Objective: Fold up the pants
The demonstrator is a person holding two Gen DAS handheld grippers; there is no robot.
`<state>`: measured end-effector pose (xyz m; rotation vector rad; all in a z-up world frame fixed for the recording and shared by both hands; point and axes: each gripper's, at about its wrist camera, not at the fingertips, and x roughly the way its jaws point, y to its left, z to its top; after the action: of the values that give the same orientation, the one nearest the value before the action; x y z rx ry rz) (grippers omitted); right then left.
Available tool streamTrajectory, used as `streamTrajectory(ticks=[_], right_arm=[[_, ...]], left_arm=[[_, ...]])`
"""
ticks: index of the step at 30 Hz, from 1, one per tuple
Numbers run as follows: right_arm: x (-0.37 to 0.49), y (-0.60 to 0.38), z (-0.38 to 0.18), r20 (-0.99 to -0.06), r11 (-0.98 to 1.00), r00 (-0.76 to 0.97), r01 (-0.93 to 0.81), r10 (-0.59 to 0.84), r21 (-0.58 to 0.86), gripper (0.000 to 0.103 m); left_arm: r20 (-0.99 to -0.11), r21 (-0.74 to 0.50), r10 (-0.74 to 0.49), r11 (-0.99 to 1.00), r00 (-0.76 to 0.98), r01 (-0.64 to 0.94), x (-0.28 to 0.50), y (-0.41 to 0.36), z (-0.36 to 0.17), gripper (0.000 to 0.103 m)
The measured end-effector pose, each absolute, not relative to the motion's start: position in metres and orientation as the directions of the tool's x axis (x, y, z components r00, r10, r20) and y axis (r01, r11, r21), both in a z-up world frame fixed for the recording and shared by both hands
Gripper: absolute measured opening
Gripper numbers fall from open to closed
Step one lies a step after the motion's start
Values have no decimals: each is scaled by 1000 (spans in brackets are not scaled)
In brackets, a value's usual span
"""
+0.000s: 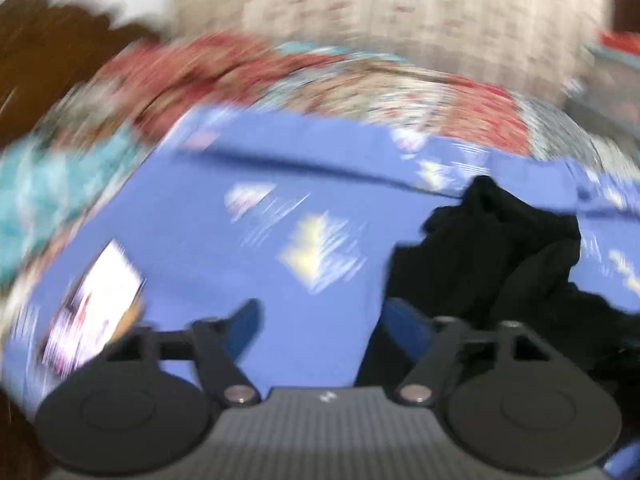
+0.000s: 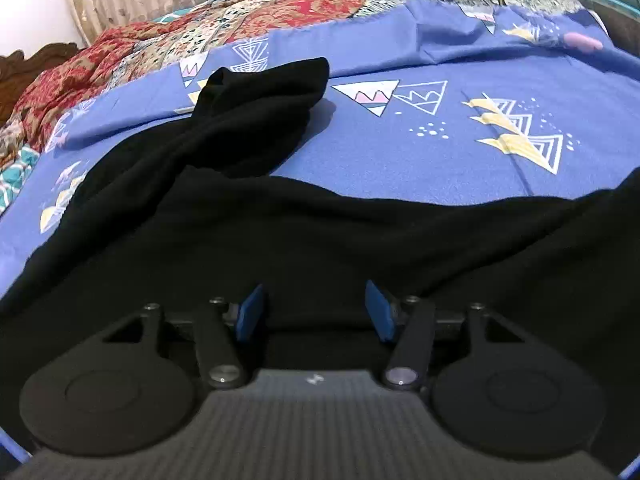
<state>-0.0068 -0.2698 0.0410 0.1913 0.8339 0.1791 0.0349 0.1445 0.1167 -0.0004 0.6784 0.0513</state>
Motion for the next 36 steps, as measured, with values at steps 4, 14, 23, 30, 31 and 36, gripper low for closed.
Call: streamTrajectory(ticks=[4,14,23,30,31,36], right_arm=[[-2,-273,44,-724,962,641,-86,253,260,62],[117,-243,140,-630,948,721,-308,288,81,61],[308,-131,95,-753,931,598,-361,273,51,81],[326,-122,60,-797,983,594,-186,108,-5,11],[322,-137,72,-774,989,621,-145,121,38,10],[285,-251,156,-621,964,777,77,101,253,10]], left_arm=[[-621,116,-32,985,784,131,124,94,96,99],[-740,149,-62,956,669,253,209,21,12,7],[-630,-80,-98,995,771,61,103,100,68,7],[-650,-80,-60,997,758,11,70,105,57,7],[-646,-76,-59,997,761,13,71,104,58,7],[-623,-138,-78,990,778,-11,80,109,67,7]])
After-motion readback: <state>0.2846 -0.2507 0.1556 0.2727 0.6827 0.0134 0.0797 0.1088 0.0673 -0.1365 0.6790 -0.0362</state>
